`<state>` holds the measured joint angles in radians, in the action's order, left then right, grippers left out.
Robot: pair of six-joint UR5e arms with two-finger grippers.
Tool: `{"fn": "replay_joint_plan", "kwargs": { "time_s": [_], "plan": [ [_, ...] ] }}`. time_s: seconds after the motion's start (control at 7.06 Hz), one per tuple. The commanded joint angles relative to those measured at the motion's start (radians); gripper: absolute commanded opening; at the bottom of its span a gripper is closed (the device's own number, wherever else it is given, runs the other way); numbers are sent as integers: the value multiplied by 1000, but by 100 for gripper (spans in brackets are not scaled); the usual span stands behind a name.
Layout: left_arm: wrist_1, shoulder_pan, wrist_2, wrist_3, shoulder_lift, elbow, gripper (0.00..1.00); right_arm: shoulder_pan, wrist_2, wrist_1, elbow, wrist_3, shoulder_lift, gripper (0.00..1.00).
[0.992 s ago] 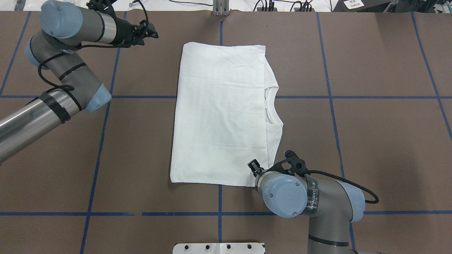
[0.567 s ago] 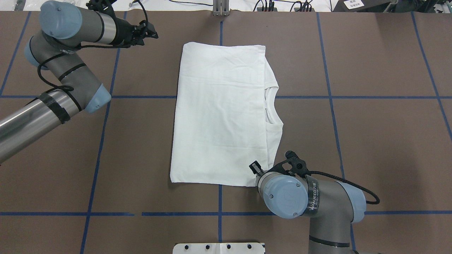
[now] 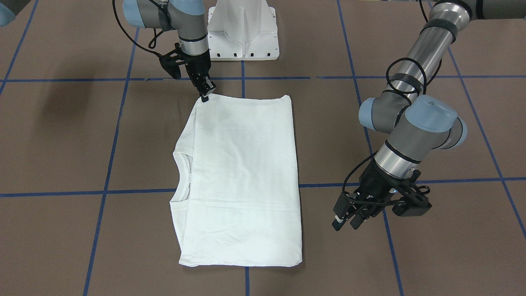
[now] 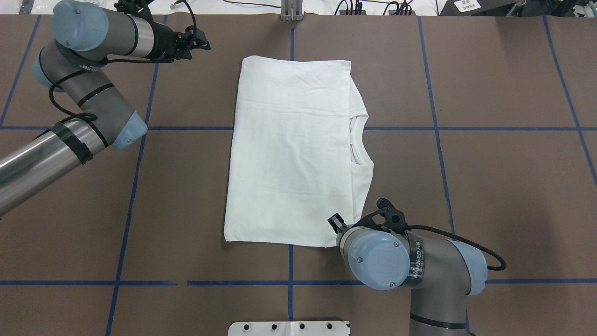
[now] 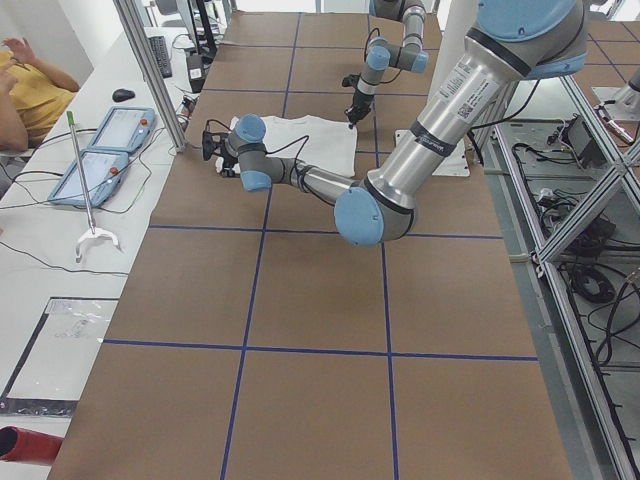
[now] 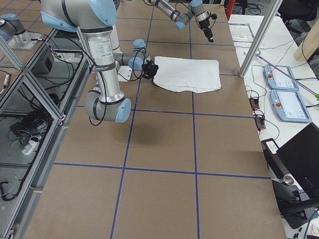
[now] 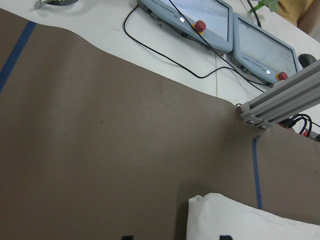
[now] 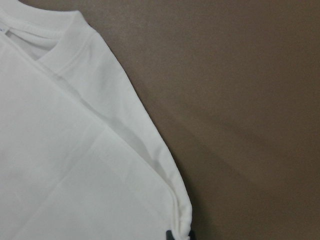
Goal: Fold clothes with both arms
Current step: 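Move the left gripper to the shirt edge nearest the robot beside the right gripper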
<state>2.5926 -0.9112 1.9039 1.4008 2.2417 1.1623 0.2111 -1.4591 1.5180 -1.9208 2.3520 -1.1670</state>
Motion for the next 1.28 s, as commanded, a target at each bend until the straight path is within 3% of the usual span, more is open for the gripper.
{"fn": "replay_joint_plan", "kwargs": {
  "time_s": [0.0, 0.28, 0.43, 0.85, 1.13],
  "plan": [
    [-9, 49, 3, 128, -87, 157, 65, 1, -6, 30, -78, 0, -23, 0],
    [-23, 206, -25, 306, -314, 484, 64, -7, -7, 30, -101, -2, -40, 0],
    [-29, 297, -78, 396, -359, 569, 64, -12, -7, 30, -102, -2, -40, 0],
    [-239, 608, -338, 532, -444, 684, 64, -21, -10, 30, -101, -10, -40, 0],
    [-269, 690, -382, 567, -449, 680, 64, -21, -10, 30, -102, -10, -40, 0]
  ]
}}
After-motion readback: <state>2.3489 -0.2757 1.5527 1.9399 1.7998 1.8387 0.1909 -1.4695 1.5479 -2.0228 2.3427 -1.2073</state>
